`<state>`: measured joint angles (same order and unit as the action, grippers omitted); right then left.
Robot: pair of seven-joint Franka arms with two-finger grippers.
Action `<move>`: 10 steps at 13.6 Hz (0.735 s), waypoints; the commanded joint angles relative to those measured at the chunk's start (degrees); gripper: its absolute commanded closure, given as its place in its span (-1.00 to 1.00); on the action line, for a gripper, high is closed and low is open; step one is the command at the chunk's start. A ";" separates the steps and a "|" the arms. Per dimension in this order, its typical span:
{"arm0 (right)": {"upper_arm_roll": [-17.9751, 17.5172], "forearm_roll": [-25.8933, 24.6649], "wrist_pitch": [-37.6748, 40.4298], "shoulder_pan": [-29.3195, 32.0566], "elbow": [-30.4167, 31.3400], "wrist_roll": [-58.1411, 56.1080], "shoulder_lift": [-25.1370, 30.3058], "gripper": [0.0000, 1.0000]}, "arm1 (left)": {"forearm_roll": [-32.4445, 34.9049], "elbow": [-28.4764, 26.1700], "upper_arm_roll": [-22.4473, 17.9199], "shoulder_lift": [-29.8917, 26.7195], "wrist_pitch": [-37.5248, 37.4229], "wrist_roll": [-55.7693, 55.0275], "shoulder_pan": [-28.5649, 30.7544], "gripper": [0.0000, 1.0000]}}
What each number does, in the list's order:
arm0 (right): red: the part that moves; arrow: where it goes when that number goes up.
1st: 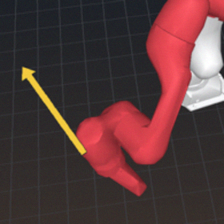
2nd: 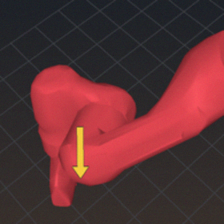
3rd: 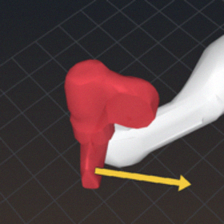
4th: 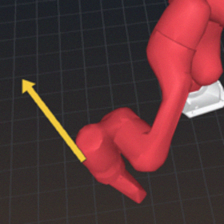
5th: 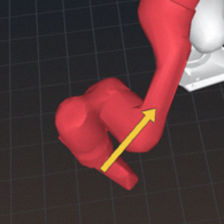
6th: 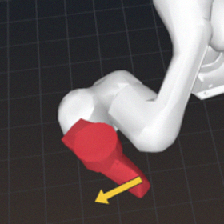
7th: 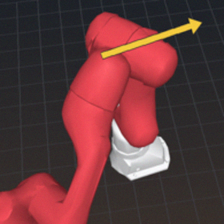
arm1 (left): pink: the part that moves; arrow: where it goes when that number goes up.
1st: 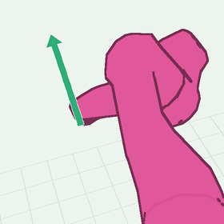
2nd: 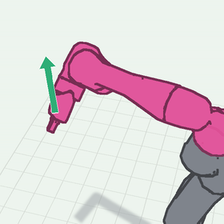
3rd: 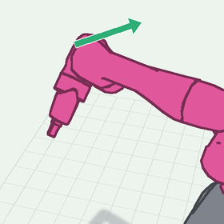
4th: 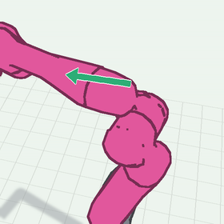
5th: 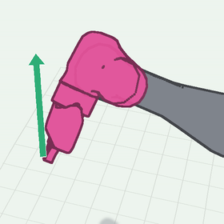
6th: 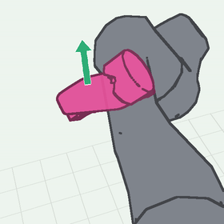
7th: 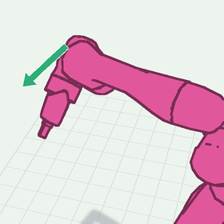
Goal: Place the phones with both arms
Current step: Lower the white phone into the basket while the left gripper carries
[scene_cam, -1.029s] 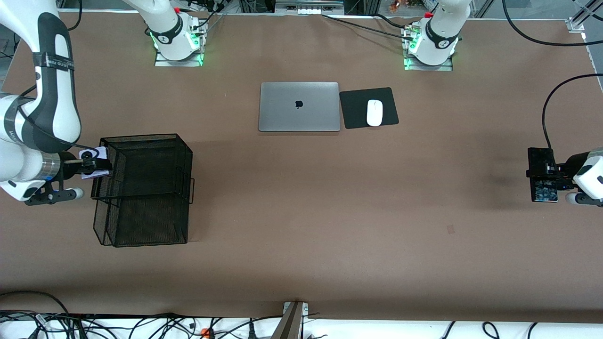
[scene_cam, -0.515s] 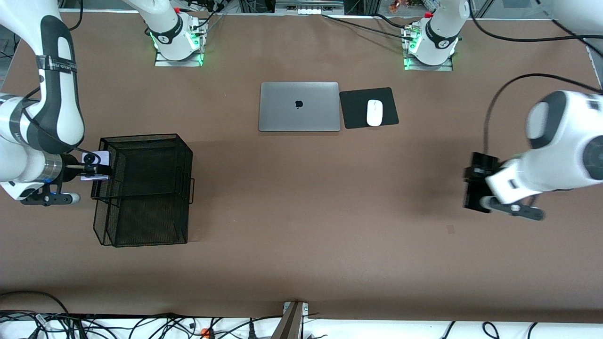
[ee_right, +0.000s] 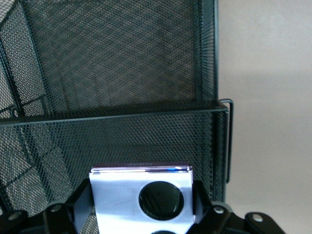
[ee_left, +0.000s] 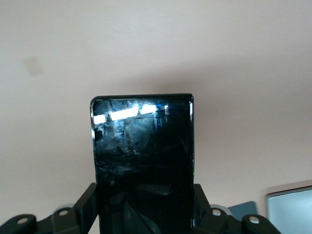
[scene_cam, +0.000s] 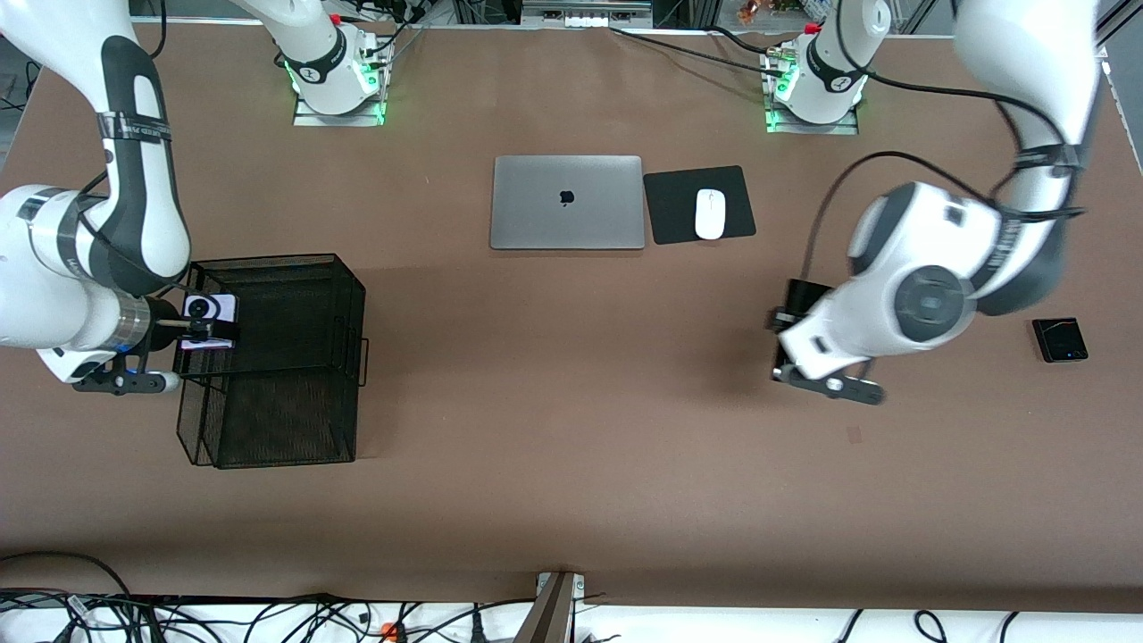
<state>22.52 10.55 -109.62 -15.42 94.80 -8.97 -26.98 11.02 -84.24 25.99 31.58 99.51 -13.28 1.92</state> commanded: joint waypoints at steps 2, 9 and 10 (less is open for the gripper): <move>0.16 0.96 -2.96 -0.14 2.22 0.18 0.09 1.00 | -0.21 2.06 -0.77 3.74 5.50 -10.59 -8.23 0.63; 0.16 1.05 -4.28 0.04 2.49 -0.17 -0.53 -0.46 | 0.84 1.97 -1.20 13.66 24.82 -31.43 -20.02 0.64; 0.16 1.05 -4.46 0.04 2.58 -0.52 -0.53 -0.99 | 0.93 1.88 -1.38 14.99 27.73 -33.80 -21.16 0.64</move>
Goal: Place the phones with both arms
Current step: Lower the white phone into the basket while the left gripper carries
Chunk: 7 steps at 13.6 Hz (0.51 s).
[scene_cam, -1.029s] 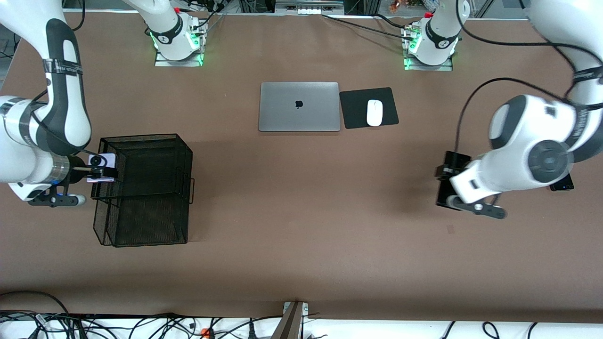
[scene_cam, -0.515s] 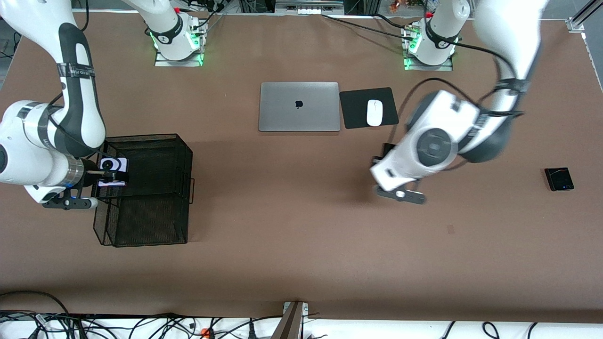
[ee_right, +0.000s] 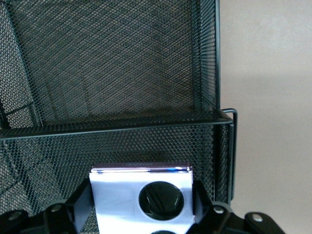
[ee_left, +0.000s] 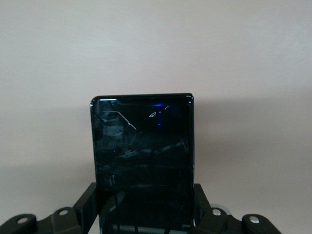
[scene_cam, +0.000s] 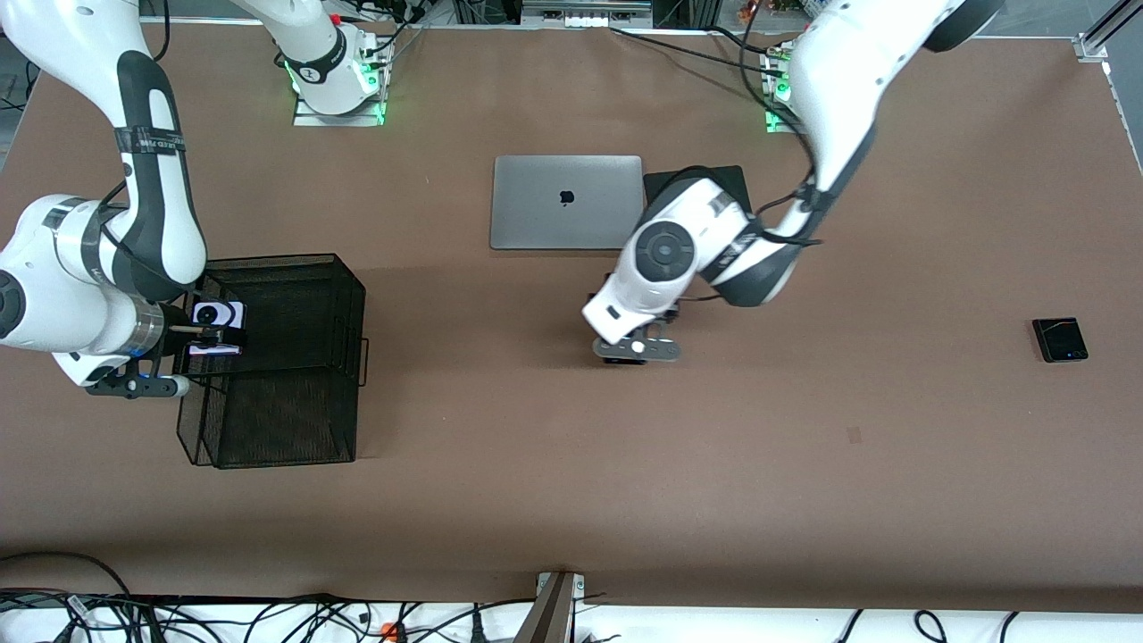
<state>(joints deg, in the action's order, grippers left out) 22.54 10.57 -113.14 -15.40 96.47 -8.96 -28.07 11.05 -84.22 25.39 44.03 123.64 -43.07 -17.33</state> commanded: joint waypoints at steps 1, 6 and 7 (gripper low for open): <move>0.13 1.03 -1.03 0.02 0.83 -0.62 0.56 -1.00 | 1.42 1.78 -1.56 3.68 5.71 -5.35 -2.96 0.64; 0.13 1.03 -0.33 0.29 0.65 -1.15 0.64 -1.00 | 2.57 1.87 -3.24 8.61 11.96 -7.65 -6.31 0.57; 0.22 1.03 0.45 0.37 0.30 -2.02 0.90 -1.00 | 2.57 1.87 -3.24 8.44 12.23 -7.64 -6.31 0.27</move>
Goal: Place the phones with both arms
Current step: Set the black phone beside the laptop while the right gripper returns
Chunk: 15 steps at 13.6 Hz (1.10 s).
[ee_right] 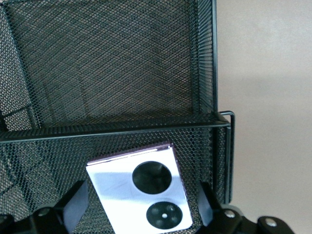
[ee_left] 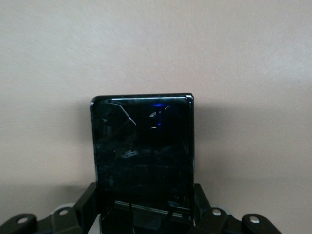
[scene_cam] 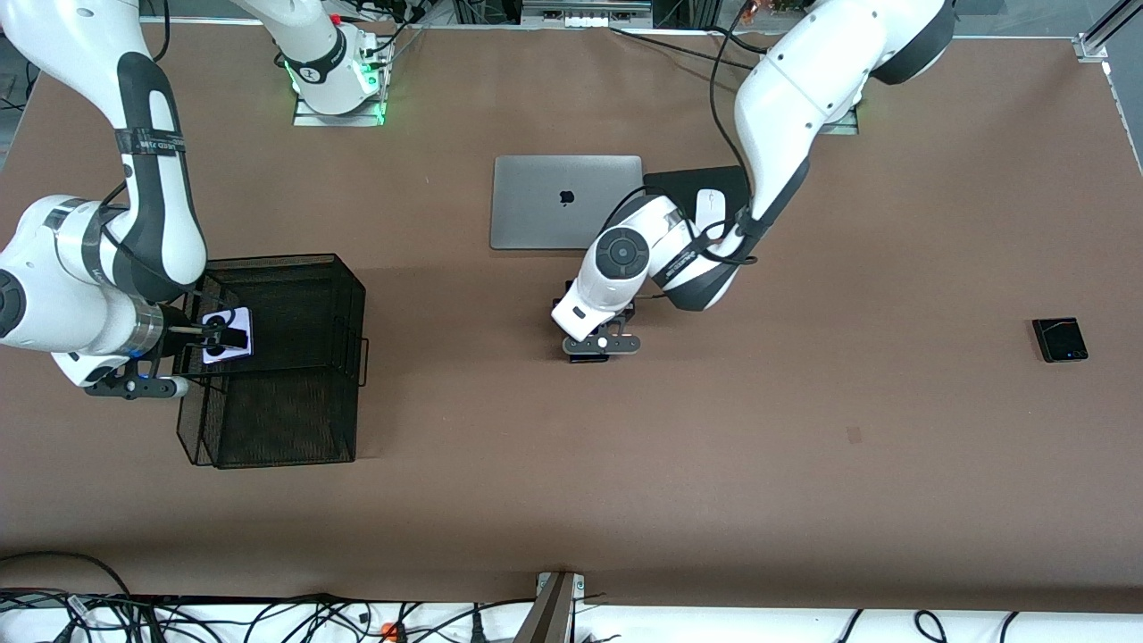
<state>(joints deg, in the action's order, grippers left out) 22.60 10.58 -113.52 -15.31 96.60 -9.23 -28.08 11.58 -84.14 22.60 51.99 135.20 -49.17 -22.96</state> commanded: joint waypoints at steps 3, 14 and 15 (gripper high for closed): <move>0.60 1.98 10.56 0.37 -2.98 -1.93 2.59 -1.00 | 2.04 1.53 -0.54 -0.05 -0.02 -1.63 -0.51 -1.00; -0.19 15.52 19.75 -9.09 -9.16 28.88 6.72 -1.00 | 1.95 7.04 -0.45 -20.17 -35.14 16.62 17.05 -1.00; -0.54 15.61 17.65 -11.99 -9.15 32.05 6.72 -1.00 | 2.13 9.50 -0.62 -20.17 -38.75 19.96 18.46 -1.00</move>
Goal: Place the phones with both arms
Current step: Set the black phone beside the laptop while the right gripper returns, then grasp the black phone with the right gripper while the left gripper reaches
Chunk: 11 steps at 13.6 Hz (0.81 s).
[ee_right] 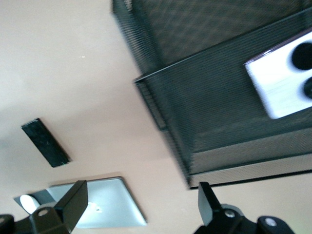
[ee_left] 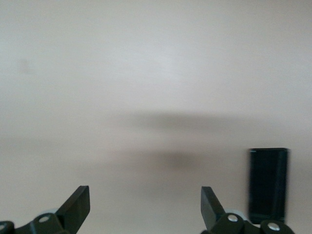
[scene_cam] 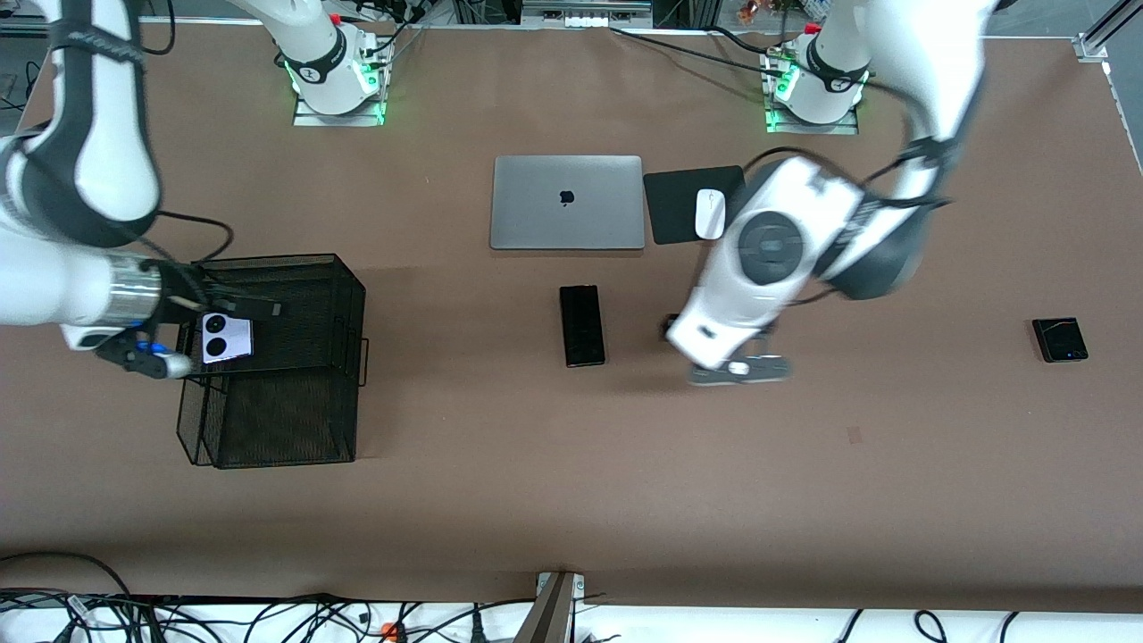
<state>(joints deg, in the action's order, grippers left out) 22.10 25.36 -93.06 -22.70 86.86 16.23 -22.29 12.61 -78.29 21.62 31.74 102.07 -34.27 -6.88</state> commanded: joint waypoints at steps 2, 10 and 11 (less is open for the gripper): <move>-0.56 0.92 -8.60 -10.05 0.77 12.92 0.32 -1.00 | 1.10 6.48 0.09 -0.01 -10.99 9.90 5.81 -1.00; -0.57 -5.94 -31.29 -30.02 0.59 17.61 -9.16 -1.00 | 4.52 6.58 -0.53 -4.85 -12.07 24.04 22.51 -1.00; -0.65 -6.29 -33.31 -30.73 0.59 17.61 -10.31 -1.00 | 5.57 6.40 -0.53 -4.76 -11.98 26.25 25.22 -1.00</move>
<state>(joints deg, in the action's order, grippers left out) 20.80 20.47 -123.45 -52.26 87.73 33.74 -31.10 16.02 -70.72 20.44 27.97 90.68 -12.77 14.35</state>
